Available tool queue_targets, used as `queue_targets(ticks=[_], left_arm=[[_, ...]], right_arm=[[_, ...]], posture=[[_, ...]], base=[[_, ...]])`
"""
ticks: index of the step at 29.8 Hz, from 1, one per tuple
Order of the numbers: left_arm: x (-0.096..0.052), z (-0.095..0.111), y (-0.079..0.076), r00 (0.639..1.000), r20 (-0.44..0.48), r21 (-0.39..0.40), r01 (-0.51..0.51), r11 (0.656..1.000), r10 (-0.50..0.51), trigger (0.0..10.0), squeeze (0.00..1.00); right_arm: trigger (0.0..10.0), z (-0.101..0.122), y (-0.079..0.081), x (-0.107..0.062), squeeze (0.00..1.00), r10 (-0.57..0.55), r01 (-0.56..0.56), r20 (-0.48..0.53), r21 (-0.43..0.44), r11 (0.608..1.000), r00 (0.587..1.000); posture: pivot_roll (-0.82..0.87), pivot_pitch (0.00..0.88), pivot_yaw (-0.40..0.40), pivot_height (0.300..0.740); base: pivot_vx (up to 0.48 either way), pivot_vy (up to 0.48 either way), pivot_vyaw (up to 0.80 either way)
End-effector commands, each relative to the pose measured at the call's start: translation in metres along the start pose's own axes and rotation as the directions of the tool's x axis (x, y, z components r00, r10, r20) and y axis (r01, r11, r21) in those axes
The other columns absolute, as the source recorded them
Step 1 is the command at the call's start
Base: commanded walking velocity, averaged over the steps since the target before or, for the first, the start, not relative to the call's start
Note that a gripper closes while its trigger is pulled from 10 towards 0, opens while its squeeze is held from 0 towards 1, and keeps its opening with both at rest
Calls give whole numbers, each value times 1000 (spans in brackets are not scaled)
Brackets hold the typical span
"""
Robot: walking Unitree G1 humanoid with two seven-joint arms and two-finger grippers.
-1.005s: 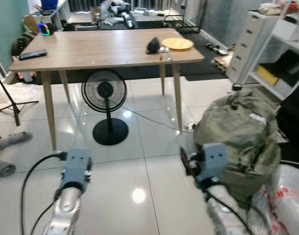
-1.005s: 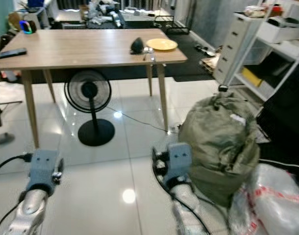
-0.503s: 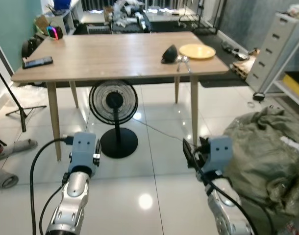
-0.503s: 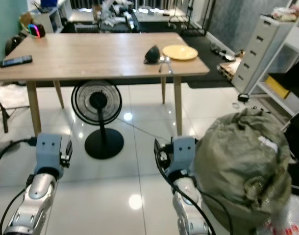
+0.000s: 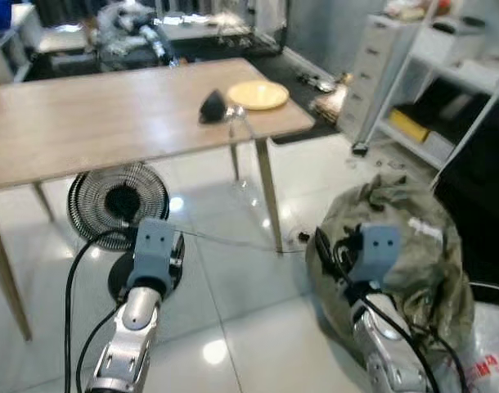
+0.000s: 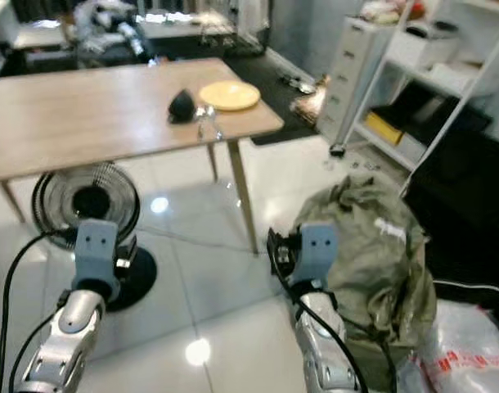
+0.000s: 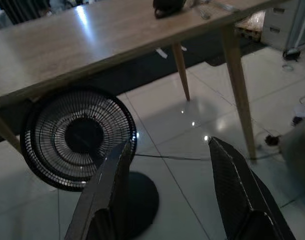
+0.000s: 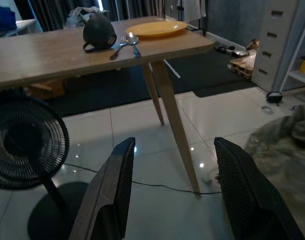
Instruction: Setting the table
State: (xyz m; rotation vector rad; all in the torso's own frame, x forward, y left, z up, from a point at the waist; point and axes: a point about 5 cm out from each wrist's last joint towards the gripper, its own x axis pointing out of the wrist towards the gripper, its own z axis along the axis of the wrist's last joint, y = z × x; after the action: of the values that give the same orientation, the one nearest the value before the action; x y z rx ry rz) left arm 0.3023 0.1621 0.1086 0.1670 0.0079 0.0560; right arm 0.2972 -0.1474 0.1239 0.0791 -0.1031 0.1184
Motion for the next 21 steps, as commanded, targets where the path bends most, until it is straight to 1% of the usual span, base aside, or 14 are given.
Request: queue_targets(ticks=[1,5,7,9,14,21], left_arm=[[-2,-5,3,999,-31,-5,-8,1000,7,10000,122],[-2,-4,2,1000,-31,-5,-6,1000,6,10000,118],[-2,-2,2,1000,-25,-4,-6,1000,6,10000,122],[-2,0,2,1000,-18,-3,-8,1000,8,10000,118],[-1,7,4,1000,3,-6,-15,1000,15,10000,125],[3,23,5,999,54,-11,-1,1000,1,10000,118]], right_arm=[[10000,3,6,3,0,32,-32,1,-11,999,999],[10000,8,12,5,0,70,-70,16,-27,997,997],[10000,14,19,7,0,97,-97,31,-22,995,995],[10000,16,22,8,0,105,-105,37,-18,994,994],[10000,21,25,11,0,113,-113,53,-10,994,992],[10000,30,30,14,0,124,-124,78,-1,992,989]], posture=[[-27,0,101,740],[-25,0,103,740],[-22,0,101,740],[-20,0,100,740],[-16,0,96,740],[-13,0,95,740]], base=[[480,0,0],[480,0,0],[480,0,0],[480,0,0],[480,0,0],[480,0,0]])
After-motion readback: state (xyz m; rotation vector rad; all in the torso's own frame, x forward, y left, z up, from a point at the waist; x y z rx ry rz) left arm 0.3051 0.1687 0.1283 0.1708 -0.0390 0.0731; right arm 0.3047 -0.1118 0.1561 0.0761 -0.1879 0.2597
